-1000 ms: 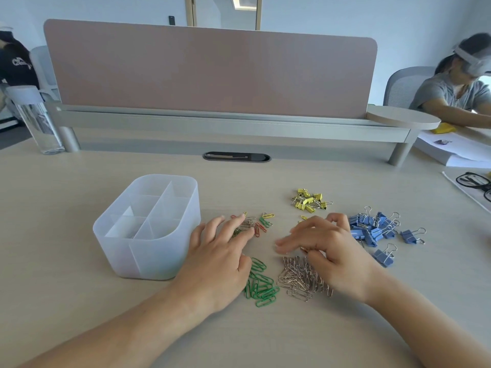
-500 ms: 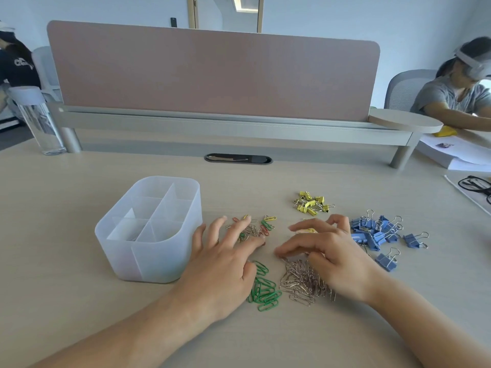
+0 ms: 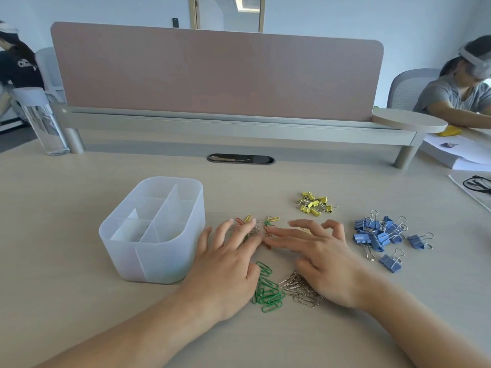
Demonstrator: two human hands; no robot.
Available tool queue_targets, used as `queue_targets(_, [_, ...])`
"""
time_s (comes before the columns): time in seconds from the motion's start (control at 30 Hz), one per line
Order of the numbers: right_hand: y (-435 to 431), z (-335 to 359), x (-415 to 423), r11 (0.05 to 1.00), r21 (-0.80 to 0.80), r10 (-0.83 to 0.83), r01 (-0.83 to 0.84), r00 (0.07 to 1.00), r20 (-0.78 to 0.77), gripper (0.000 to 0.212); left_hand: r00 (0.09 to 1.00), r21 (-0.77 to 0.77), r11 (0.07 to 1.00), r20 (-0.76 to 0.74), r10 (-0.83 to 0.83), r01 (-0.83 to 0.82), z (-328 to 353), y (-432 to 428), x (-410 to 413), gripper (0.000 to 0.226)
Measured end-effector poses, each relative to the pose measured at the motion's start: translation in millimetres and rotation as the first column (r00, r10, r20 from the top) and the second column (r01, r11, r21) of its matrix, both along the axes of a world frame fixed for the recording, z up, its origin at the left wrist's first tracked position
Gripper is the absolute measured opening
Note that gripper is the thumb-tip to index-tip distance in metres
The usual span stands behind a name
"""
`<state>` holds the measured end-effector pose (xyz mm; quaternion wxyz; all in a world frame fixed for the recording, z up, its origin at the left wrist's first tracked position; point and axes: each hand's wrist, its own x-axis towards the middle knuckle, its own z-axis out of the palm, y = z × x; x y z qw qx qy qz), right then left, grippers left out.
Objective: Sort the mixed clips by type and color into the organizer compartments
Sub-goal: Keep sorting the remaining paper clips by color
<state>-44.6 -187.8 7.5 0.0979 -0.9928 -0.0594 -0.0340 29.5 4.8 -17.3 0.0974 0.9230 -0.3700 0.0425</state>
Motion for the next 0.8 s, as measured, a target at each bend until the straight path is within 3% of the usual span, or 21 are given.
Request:
queue_targets(0.23, [-4,2,0,1.0,0.001,-0.017,0.017,1.0,0.006,0.059,0.999,0.037,0.999,-0.011,0.033,-0.033,0,0,-1,0.083])
queue_targets(0.5, [-9,0,2,0.994,0.106,-0.009,0.009,1.0,-0.001,0.058,1.0,-0.018,1.0,-0.026,0.0,0.0,2,0,-3,0.075])
queue_targets(0.8, [-20,2,-2,0.989,0.148,-0.031,0.019,0.997,0.077,0.056,1.0,-0.026,0.999,0.008,0.028,-0.028,6,2,-5,0.077])
